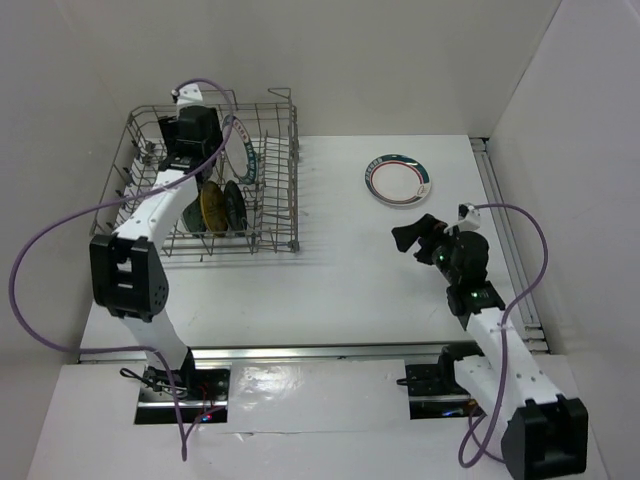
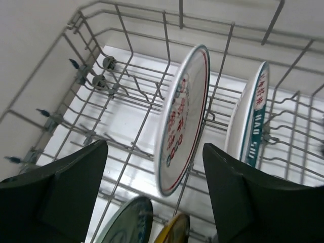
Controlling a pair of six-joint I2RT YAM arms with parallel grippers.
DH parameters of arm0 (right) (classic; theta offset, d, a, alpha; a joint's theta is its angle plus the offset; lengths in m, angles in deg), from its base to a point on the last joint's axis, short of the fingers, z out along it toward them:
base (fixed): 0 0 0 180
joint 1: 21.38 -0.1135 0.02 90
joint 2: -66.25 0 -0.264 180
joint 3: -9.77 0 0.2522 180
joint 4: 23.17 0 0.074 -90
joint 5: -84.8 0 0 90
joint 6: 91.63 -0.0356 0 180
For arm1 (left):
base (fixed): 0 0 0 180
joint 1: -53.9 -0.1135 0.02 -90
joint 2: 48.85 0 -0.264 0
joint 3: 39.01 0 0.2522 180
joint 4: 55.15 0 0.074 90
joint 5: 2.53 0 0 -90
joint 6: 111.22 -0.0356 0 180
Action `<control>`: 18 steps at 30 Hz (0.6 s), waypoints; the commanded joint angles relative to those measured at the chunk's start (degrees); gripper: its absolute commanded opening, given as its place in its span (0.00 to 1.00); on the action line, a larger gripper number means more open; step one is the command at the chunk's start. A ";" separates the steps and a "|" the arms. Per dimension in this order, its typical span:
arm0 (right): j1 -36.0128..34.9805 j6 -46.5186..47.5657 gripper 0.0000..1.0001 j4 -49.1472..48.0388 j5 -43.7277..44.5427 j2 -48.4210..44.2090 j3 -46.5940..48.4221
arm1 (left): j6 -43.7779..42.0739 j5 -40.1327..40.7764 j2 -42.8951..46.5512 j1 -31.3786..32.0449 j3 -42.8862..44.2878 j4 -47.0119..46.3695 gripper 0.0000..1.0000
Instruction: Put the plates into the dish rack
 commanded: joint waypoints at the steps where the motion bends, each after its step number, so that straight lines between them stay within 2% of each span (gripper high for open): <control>1: 1.52 -0.93 1.00 -6.41 8.16 6.94 -0.58 | 7.10 -1.81 13.51 0.71 3.53 5.58 0.91; 2: 2.67 -1.72 1.00 -8.61 7.39 9.22 -1.11 | 8.76 -4.42 15.73 1.58 3.53 7.33 0.93; 3: 4.16 -2.86 1.00 -10.89 6.42 11.85 -1.11 | 9.65 -5.41 18.10 2.11 2.66 8.66 1.00; 5: 8.12 -5.06 1.00 -17.49 3.25 20.03 -1.12 | 12.99 -10.84 25.83 2.64 -0.68 10.94 1.00; 7: 8.74 -6.38 1.00 -23.10 3.25 26.78 -1.12 | 13.97 -15.33 30.93 3.95 -3.13 12.53 1.00; 9: 9.45 -6.91 0.99 -25.32 5.26 30.58 0.63 | 16.50 -19.27 38.72 4.83 -7.51 14.90 1.00; 13: 9.45 -7.70 0.98 -27.53 9.05 39.63 5.45 | 17.13 -26.94 48.41 6.16 -13.51 16.22 1.00; 18: 11.90 -9.89 0.98 -28.05 9.05 51.85 12.15 | 17.13 -33.53 55.81 7.39 -18.69 15.71 1.00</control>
